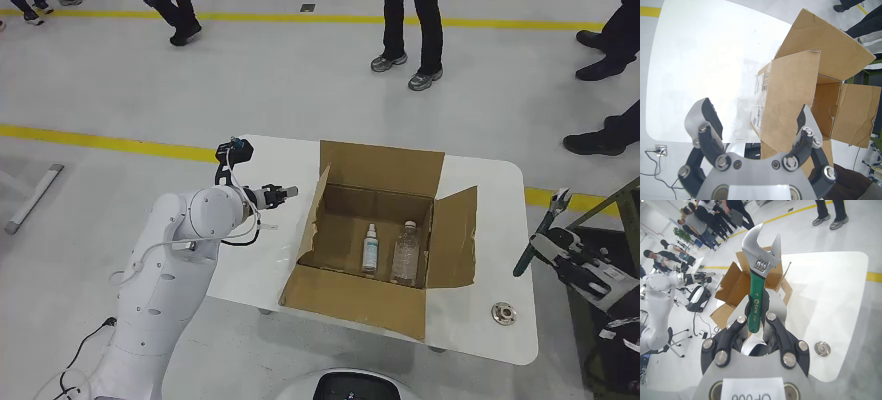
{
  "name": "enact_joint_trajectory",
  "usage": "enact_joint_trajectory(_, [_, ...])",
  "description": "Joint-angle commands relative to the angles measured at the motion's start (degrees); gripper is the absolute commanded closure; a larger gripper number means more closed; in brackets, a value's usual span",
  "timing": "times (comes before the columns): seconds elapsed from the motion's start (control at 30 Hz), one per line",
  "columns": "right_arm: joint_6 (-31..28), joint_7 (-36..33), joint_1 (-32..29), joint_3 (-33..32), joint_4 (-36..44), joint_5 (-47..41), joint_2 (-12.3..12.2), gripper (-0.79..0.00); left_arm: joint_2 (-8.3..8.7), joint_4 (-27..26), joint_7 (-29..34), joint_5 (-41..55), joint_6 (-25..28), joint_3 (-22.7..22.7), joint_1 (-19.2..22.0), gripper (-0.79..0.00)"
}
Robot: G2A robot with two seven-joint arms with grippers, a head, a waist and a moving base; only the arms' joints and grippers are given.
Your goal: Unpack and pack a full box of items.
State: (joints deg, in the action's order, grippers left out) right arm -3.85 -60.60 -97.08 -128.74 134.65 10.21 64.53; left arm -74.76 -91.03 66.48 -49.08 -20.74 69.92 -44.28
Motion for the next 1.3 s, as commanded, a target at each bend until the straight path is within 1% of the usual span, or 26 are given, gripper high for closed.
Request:
enact_joint_trajectory(0.0, [0.80,0.53,0.67,3.46,0.00,0.61,-0.22,0.000,0.00,0.00,0.00,0.00,0.00,0.00,0.00,-0.785])
enact_joint_trajectory(0.03, [1.14,0.64,0.98,4.91,0.00,0.71,-0.29,0.000,0.00,0.00,0.00,0.00,0.00,0.00,0.00,-0.785])
enact_joint_trajectory(0.13, [3.12,2.59,3.01,11.92,0.00,4.49,-0.63,0.000,0.00,0.00,0.00,0.00,0.00,0.00,0.00,-0.785])
enact_joint_trajectory(0.2, [4.59,3.90,4.31,16.07,0.00,9.54,-0.85,0.000,0.00,0.00,0.00,0.00,0.00,0.00,0.00,-0.785])
enact_joint_trajectory(0.27, [6.82,4.99,5.08,19.51,0.00,12.45,-0.91,0.000,0.00,0.00,0.00,0.00,0.00,0.00,0.00,-0.785])
enact_joint_trajectory(0.7, [6.82,4.99,5.08,19.51,0.00,12.45,-0.91,0.000,0.00,0.00,0.00,0.00,0.00,0.00,0.00,-0.785])
enact_joint_trajectory(0.77, [6.05,6.66,4.98,21.63,-1.03,12.22,-0.87,0.000,0.00,0.00,0.00,0.00,0.00,0.00,0.00,-0.785])
enact_joint_trajectory(0.83, [6.36,8.22,6.12,25.54,-2.79,13.14,-0.83,0.000,0.00,0.00,0.00,0.00,0.00,0.00,0.00,-0.785])
enact_joint_trajectory(0.93, [8.37,10.91,10.47,34.13,-6.74,17.17,-0.66,0.000,0.00,0.00,0.00,0.00,0.00,0.00,0.00,-0.785])
enact_joint_trajectory(1.07, [13.54,13.85,19.26,47.47,-14.76,26.06,0.07,0.000,0.00,0.00,0.00,0.00,0.00,0.00,0.00,-0.785])
enact_joint_trajectory(1.1, [14.57,14.24,20.85,49.63,-16.41,28.00,0.24,0.000,0.00,0.00,0.00,0.00,0.00,0.00,0.00,-0.785])
enact_joint_trajectory(1.13, [16.32,15.42,23.92,53.73,-19.57,28.96,0.80,0.000,0.00,0.00,0.00,0.00,0.00,0.00,0.00,-0.785])
enact_joint_trajectory(1.2, [19.49,16.59,28.50,59.01,-25.24,30.84,1.67,0.000,0.00,0.00,0.00,0.00,0.00,0.00,0.00,-0.785])
enact_joint_trajectory(1.23, [20.52,16.93,29.88,60.61,-26.86,31.17,1.99,0.000,0.00,0.00,0.00,0.00,0.00,0.00,0.00,-0.785])
enact_joint_trajectory(1.27, [22.91,17.51,32.44,63.37,-30.11,31.16,2.67,0.000,0.00,0.00,0.00,0.00,0.00,0.00,0.00,-0.785])
